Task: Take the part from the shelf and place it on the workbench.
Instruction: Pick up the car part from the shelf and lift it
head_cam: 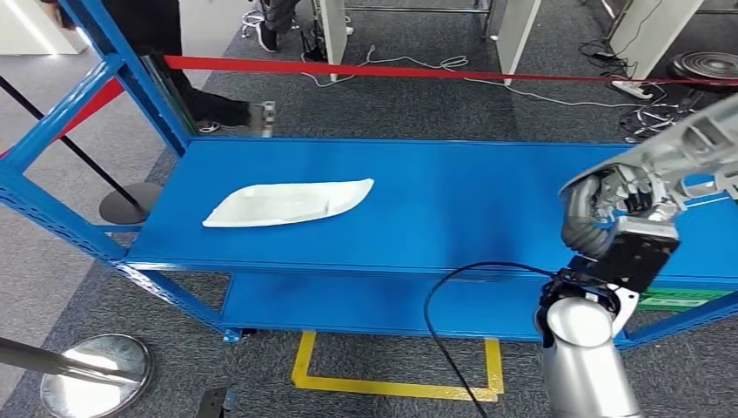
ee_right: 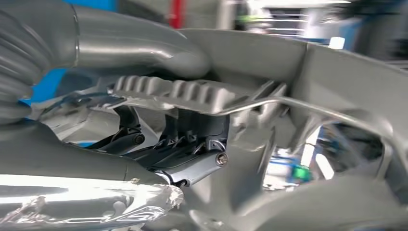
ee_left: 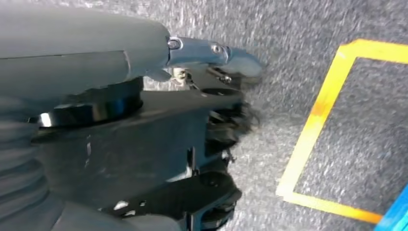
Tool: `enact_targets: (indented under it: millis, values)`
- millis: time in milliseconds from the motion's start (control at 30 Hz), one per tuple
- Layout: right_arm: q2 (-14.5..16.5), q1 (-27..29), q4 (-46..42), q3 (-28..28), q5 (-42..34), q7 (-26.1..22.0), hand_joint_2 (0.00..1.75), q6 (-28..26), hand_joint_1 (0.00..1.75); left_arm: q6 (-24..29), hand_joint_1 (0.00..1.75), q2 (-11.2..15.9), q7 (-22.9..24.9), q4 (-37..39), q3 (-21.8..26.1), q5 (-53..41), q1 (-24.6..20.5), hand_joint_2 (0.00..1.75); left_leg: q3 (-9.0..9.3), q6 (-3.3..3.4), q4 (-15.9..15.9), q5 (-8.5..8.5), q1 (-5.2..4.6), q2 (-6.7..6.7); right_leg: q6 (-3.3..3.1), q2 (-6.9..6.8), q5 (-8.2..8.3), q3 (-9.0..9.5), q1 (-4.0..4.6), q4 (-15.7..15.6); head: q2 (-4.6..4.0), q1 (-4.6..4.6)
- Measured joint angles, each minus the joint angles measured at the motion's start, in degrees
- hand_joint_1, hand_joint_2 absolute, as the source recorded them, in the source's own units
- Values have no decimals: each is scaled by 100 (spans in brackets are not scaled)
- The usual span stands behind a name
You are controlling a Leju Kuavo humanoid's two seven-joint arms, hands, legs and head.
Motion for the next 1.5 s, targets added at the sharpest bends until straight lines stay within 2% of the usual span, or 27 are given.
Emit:
enact_targets:
  millis: [100,167,267,300,333,367,433,467,533,600,667,700,767,800,833,867,900,967,1000,1067,1167,1233,1300,1333,1367,1400,1500]
  values:
    - [40,227,-479,342,-154,-364,175,91,175,20,0,-8,-7,0,59,23,29,175,71,37,-167,6,1,-9,67,-6,-2,-15,4,-8,0,1]
    - [54,326,-759,608,-145,-550,175,229,175,30,0,-11,-22,0,95,25,37,175,94,77,-215,35,31,-4,110,-5,-159,-96,5,177,0,15]
    - [-5,397,-1062,1020,195,-737,175,626,175,23,0,-9,-53,0,111,18,37,175,109,102,-236,45,61,8,177,-6,-690,-510,-6,1180,0,35]
    - [-48,422,-1121,1145,338,-773,175,743,175,17,0,-7,-63,0,113,16,38,175,113,100,-235,43,72,10,205,-6,-775,-623,-17,1455,0,34]
    - [-88,447,-1163,1254,439,-804,175,829,175,10,0,-4,-74,0,115,14,39,175,121,92,-235,39,90,7,236,-8,-755,-647,-32,1540,0,35]
    - [-123,466,-1200,1352,502,-836,175,893,175,2,0,-2,-82,0,116,12,39,175,134,74,-233,33,114,-2,271,-12,-632,-558,-55,1397,0,34]
    - [-170,485,-1273,1504,554,-921,175,980,175,-14,0,4,-103,-1,119,9,39,175,168,1,-220,9,167,-27,362,-26,-290,-145,-113,653,0,43]
    - [-187,490,-1314,1568,574,-976,175,1024,175,-19,0,9,-116,-1,120,9,37,175,172,-47,-196,-7,178,-39,372,-15,-189,47,-132,303,0,60]
    - [-221,528,-1399,1690,624,-1082,175,1086,175,-25,0,21,-146,-2,122,10,36,175,165,-126,-174,-13,171,-50,302,16,-168,201,-130,10,0,76]
    - [-248,591,-1497,1824,678,-1162,175,1112,175,-27,0,25,-171,-2,127,16,38,175,161,-174,-187,-5,175,-47,161,38,-166,190,-110,10,0,68]
    - [-266,638,-1595,1943,713,-1218,175,1113,175,-27,0,28,-190,-2,132,22,34,175,107,-212,-55,-116,185,-23,70,40,-164,193,-106,11,0,58]
    - [-274,657,-1640,2000,730,-1249,175,1108,175,-27,0,28,-197,-2,132,22,30,175,-3,-227,184,-259,184,-12,33,36,-163,199,-107,7,0,49]
    - [-295,707,-1707,2118,766,-1310,175,1092,175,-26,0,33,-203,-2,137,22,29,175,-372,-230,951,-616,174,-2,-7,27,-170,201,-90,7,0,35]
    - [-309,736,-1732,2171,781,-1333,175,1083,175,-25,0,38,-205,-2,140,22,30,175,-547,-222,1294,-732,170,-2,-17,24,-172,202,-78,7,0,33]
    - [-324,762,-1753,2215,789,-1348,175,1077,175,-25,0,43,-205,-2,143,23,33,175,-645,-204,1467,-742,162,-2,-23,25,-175,204,-66,7,0,33]
    - [-339,783,-1775,2253,793,-1355,175,1072,175,-24,0,46,-205,-2,145,23,35,175,-637,-176,1426,-643,150,-3,-26,28,-176,209,-55,7,0,30]
    - [-351,797,-1797,2285,794,-1360,175,1071,175,-24,0,49,-205,-2,146,24,36,175,-526,-140,1179,-460,135,-3,-27,33,-177,216,-47,7,0,29]
    - [-368,816,-1843,2334,796,-1369,175,1067,175,-25,0,49,-205,-2,147,23,35,175,-162,-62,438,-95,94,-3,-18,42,-182,225,-26,11,0,26]
    - [-378,824,-1868,2351,800,-1375,175,1058,175,-25,0,48,-204,-2,147,23,30,175,-20,-44,140,-10,82,-4,-2,44,-184,216,-14,14,0,28]
    - [-411,846,-1913,2392,806,-1382,175,1014,175,-26,0,46,-196,-2,148,25,29,175,78,-32,-101,-7,65,-13,49,42,-177,201,1,-1,0,31]
    - [-472,914,-1967,2455,812,-1385,175,939,175,-27,0,46,-173,-2,169,41,50,175,95,19,-166,20,90,-18,138,34,-188,193,-8,-16,0,30]
    - [-514,952,-1990,2480,811,-1393,175,906,175,-29,0,44,-161,-2,205,51,46,175,112,58,-191,37,114,-15,188,14,-439,13,-10,373,0,44]
    - [-564,1012,-1998,2510,787,-1416,175,860,175,-36,0,45,-144,-2,243,91,46,175,116,79,-191,33,113,-13,223,0,-792,-319,-13,1103,0,59]
    - [-583,1052,-1998,2520,771,-1430,175,831,175,-43,0,46,-137,-2,261,124,51,175,117,81,-191,32,112,-13,229,0,-863,-444,-14,1363,0,57]
    - [-597,1089,-1998,2528,754,-1442,175,804,175,-56,0,47,-132,-2,279,159,54,175,120,81,-190,30,112,-14,231,-1,-826,-485,-14,1435,0,59]
    - [-607,1114,-1998,2533,745,-1448,175,783,175,-76,0,47,-130,-2,301,188,56,175,127,77,-189,27,113,-15,230,-2,-690,-418,-16,1288,0,59]
    - [-617,1148,-2000,2539,731,-1435,175,757,175,-158,0,43,-123,-2,376,268,53,175,152,27,-175,2,97,-21,205,-3,-225,105,-21,253,0,55]
